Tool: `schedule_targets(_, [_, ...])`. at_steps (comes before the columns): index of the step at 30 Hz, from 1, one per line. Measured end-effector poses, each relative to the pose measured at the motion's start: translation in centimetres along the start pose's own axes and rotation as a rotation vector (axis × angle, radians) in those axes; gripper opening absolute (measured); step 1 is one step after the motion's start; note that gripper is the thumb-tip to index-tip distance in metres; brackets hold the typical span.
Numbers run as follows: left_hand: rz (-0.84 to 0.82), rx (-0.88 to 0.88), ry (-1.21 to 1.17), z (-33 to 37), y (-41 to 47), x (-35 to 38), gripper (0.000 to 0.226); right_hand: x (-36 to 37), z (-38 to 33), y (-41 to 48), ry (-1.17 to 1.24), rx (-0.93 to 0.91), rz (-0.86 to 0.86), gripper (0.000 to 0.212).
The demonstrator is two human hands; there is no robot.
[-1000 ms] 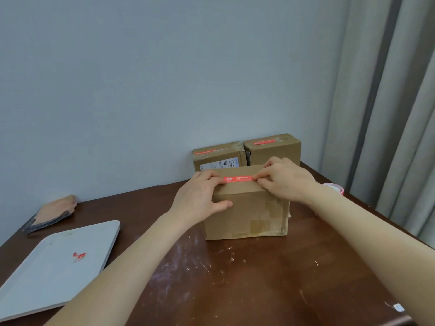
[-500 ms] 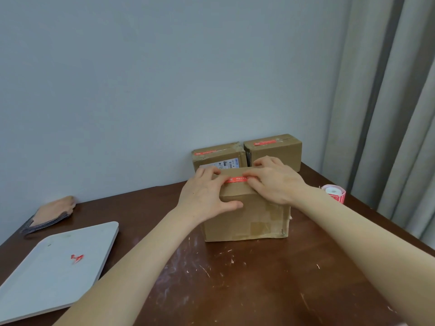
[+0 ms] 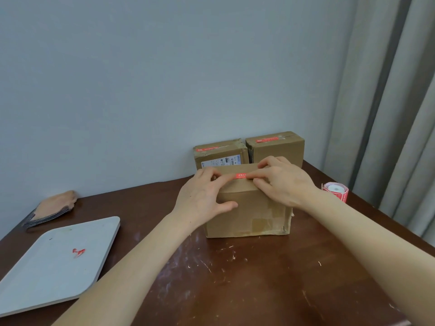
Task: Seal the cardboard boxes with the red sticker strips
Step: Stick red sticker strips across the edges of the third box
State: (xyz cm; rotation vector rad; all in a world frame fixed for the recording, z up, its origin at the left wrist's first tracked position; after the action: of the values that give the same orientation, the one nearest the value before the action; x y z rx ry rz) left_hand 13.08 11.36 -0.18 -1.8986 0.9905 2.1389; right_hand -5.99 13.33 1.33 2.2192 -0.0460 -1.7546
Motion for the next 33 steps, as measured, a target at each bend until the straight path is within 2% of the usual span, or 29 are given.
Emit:
schedule_targets(3, [-0.011,0.004,0.084,0.1,0.2,0.3,0.069,0.2,-0.5,-0.1,-0.018,-0.022,-0.009,0.037])
schedule_targets(8, [-0.033,-0.007,0.092,0.4,0.6,0.1,0.064,0.2,-1.1,0.2,-0.068,-0.028,-0.033,0.038])
schedule_targets(14, [-0.033,-0.055,0.004,-0.1,0.5,-0.3,0.059,-0.5,0.2,0.1,-0.039,0.033,-0.040,0.036])
schedule_targets(17, [0.008,-0.060,0.022,0.1,0.4,-0.4,0.061,-0.9,0.8,0.0,-0.017,0.056,-0.036,0.035])
schedule_targets(21, [0.037,-0.008,0.077,0.8,0.7,-0.1,0.067,-0.8,-0.2,0.2,-0.015,-0.003,-0.018,0.034])
schedule_targets(25, [-0.031,-0.049,-0.010,0.8,1.1,-0.2,0.061,-0.2,-0.5,0.2,-0.035,0.003,-0.049,0.036])
schedule_targets(33, [-0.021,-0.077,-0.069,0.0,0.7,-0.6,0.063,-0.7,1.3,-0.1,0.010,0.062,-0.015,0.034])
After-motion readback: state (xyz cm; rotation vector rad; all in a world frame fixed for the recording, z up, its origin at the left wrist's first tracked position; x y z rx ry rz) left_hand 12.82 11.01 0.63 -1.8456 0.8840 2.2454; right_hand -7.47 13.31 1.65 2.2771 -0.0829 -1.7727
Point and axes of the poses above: each hand's wrist, its own y-axis towards the middle knuckle, its own x-axis out of the palm, z = x × y, the point moved 2 cm from there along y, towards the middle knuckle
